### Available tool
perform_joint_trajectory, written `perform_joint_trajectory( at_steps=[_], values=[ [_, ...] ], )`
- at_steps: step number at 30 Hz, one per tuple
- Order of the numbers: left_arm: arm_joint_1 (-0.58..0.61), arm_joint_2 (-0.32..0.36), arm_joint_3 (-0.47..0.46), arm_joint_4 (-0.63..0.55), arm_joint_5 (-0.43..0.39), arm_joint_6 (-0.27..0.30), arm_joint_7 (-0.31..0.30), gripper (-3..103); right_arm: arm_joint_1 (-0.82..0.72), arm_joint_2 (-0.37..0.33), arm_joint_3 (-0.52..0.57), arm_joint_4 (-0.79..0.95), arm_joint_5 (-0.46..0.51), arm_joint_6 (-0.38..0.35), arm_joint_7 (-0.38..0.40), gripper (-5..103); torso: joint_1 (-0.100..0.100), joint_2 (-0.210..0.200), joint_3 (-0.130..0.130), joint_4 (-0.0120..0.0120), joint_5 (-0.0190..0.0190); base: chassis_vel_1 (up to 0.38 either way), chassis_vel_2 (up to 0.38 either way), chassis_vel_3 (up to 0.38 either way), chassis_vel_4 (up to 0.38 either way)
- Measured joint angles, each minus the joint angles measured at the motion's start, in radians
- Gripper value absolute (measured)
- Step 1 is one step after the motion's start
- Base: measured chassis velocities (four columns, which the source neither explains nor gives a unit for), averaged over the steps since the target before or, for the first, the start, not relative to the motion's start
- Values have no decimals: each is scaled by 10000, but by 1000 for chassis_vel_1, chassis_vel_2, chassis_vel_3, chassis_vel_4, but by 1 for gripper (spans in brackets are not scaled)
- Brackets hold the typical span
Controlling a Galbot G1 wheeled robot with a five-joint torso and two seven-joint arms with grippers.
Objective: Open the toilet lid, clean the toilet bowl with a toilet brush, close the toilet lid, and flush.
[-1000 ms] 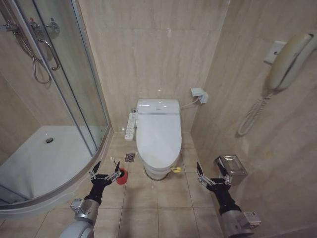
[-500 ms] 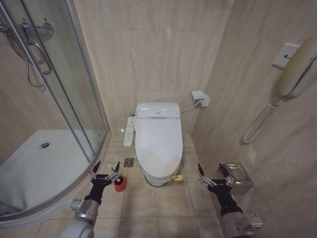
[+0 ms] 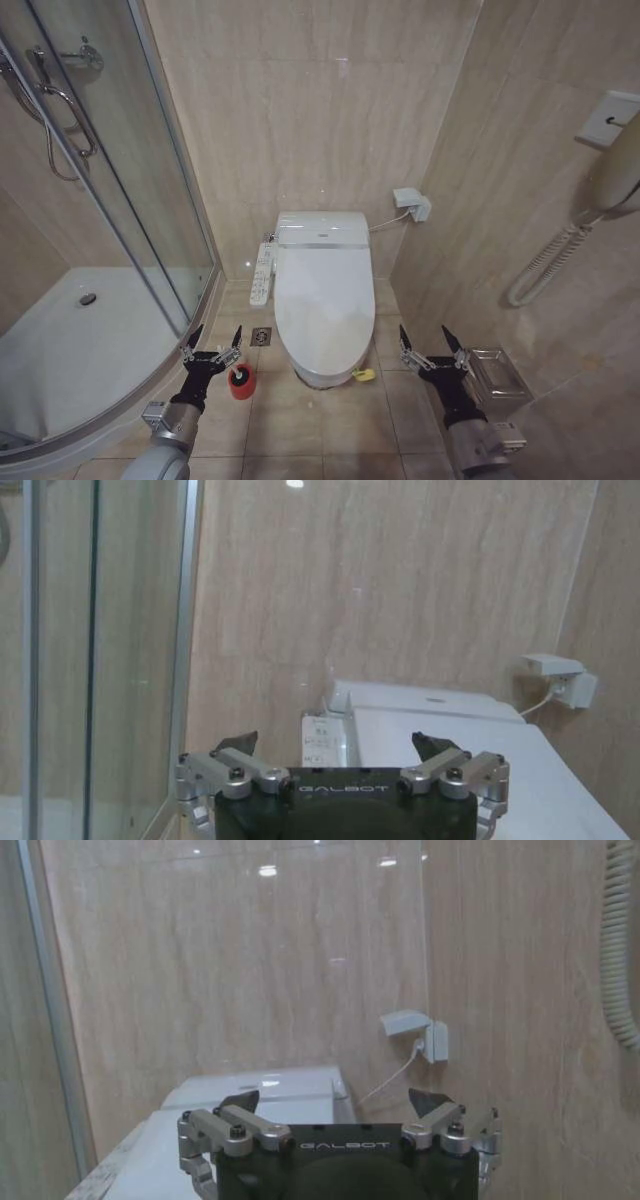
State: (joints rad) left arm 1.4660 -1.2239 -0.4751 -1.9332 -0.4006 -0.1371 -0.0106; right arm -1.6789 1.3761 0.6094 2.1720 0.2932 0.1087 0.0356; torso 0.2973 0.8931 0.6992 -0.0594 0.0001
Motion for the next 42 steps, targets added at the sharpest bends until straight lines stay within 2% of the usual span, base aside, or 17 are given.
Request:
perform_joint_trajectory(
  at_steps=[15,29,42],
  values=[
    [0,0,0,0,0,0,0,100,288,-241,63,-127,132,-51,-9,100,-3,1,-1,-1,0,0,0,0,0],
    [-1,0,-1,0,0,0,-1,100,468,-393,107,-285,219,-47,-9,100,1,0,1,3,-1,-96,96,99,-86],
    [2,0,0,0,0,0,0,100,485,-814,198,-1176,50,508,35,100,-3,0,-1,0,0,-42,28,36,-40]
  ],
)
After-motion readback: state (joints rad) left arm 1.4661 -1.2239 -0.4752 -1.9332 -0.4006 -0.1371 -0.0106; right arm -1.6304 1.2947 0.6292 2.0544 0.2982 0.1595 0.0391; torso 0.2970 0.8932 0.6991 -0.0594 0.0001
